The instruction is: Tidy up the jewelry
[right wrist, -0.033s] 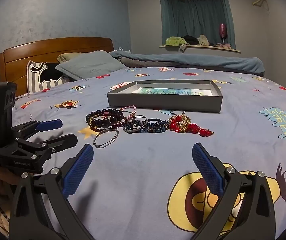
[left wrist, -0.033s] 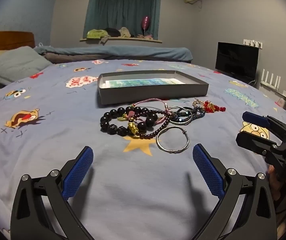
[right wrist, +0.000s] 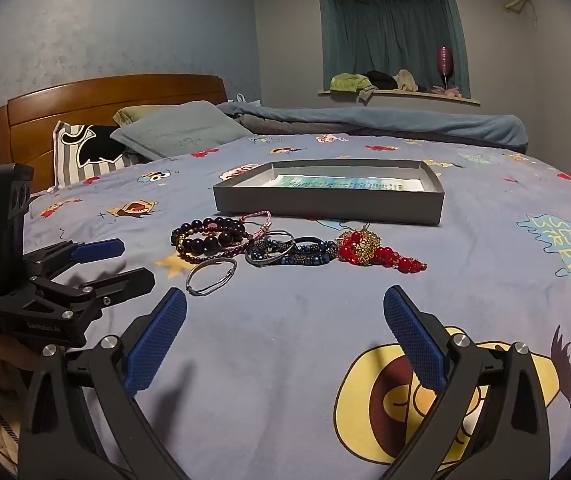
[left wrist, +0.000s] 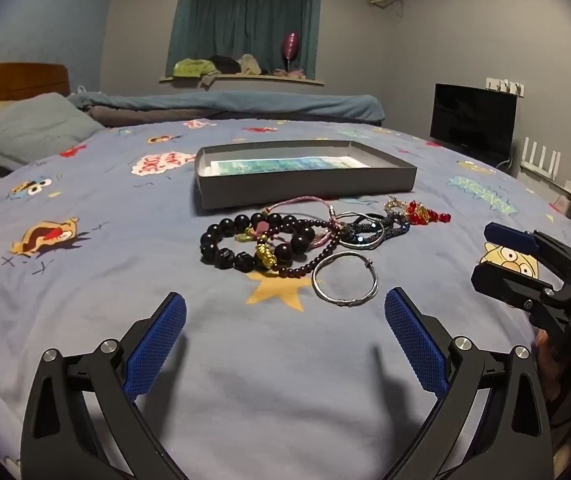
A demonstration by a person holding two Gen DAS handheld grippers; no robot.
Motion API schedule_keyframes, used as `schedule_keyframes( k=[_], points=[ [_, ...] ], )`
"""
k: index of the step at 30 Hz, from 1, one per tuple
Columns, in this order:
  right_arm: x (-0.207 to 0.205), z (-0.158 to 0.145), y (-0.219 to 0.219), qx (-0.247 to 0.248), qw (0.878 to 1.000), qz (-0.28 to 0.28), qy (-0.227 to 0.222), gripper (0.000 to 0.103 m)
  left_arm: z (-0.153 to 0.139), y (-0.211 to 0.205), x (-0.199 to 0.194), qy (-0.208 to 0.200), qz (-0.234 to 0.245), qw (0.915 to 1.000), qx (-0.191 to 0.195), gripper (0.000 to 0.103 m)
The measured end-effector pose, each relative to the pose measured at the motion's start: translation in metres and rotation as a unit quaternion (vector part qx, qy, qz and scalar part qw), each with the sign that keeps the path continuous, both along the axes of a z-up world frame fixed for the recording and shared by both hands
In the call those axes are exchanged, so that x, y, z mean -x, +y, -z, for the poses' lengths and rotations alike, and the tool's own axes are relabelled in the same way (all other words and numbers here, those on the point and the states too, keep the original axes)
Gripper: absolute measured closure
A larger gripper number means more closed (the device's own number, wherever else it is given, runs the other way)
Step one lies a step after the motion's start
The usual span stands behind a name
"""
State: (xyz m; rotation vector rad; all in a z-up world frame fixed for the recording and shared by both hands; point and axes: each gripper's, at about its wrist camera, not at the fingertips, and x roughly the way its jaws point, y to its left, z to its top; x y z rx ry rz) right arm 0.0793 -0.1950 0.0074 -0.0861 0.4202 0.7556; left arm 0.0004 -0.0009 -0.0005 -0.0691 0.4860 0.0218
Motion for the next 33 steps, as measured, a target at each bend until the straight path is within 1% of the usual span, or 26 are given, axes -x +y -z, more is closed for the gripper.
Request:
schedule_keyframes(
  k=[8,10,14,19,22,30,33],
  points=[
    [-0.0006,-0.0002,0.0003,0.000,1.000,0.000,0.000,0.005,-0.0034,0.0003,-0.0009,0.003,-0.002,1.0000,-0.002,0.004],
    [-0.0006,-0.0003,0.0004,0.001,1.000,0.000,0.000,0.005,-0.0032,-0.0052,-0.0005,0.002,-0.003,1.0000,-0.002,0.004],
    [-0.0008,-0.0002,0.0003,0.001,1.000,0.001,0.000,0.005,0.0038,-0.0032,-0.0021,-0.004,-0.004,0.9999,-0.010,0.004],
    [-0.0009,-0.0004,0.0004,0.001,1.000,0.001,0.000,0.005,0.0043,-0.0038,-0.0018,-0.008,-0.007,0.9998,-0.014,0.004],
    [-0.0009,-0.0005,0.0005,0.001,1.000,0.000,0.000,0.005,0.0043,-0.0041,-0.0022,-0.003,-0.006,0.9998,-0.017,0.004],
    [-0.0008,-0.0006,0.0006,0.001,1.000,0.000,0.000,0.005,0.0042,-0.0049,-0.0020,-0.011,-0.005,0.9996,-0.025,0.004],
    [-0.0008,-0.0007,0.0007,0.002,1.000,0.000,0.000,0.005,0.0046,-0.0047,-0.0023,-0.011,-0.005,0.9997,-0.022,0.004]
  ],
)
